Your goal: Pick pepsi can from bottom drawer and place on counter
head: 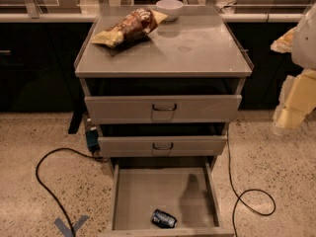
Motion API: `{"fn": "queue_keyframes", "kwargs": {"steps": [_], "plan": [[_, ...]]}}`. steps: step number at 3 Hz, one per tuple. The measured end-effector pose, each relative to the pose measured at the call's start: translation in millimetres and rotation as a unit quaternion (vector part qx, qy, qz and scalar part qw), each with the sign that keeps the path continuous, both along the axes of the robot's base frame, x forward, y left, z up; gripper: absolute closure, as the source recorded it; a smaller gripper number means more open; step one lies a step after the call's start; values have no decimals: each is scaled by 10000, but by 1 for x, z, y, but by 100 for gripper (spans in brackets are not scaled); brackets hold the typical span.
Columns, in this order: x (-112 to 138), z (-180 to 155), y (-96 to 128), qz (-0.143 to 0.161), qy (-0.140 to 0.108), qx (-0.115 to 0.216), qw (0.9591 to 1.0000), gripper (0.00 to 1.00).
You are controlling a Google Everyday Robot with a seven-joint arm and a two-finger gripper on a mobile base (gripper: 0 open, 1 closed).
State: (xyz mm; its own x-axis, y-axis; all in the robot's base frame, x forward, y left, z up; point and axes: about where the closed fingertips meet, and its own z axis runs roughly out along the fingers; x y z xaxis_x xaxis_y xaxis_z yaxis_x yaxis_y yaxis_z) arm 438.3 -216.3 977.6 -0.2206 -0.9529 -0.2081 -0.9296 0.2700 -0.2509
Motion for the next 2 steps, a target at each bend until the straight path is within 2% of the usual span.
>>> {"fn": "queue_keyframes", "kwargs": {"steps": [1,2], "plan": [[0,0,0,0,0,0,10000,0],[1,-12,1,-9,-79,-214,9997,0]]}}
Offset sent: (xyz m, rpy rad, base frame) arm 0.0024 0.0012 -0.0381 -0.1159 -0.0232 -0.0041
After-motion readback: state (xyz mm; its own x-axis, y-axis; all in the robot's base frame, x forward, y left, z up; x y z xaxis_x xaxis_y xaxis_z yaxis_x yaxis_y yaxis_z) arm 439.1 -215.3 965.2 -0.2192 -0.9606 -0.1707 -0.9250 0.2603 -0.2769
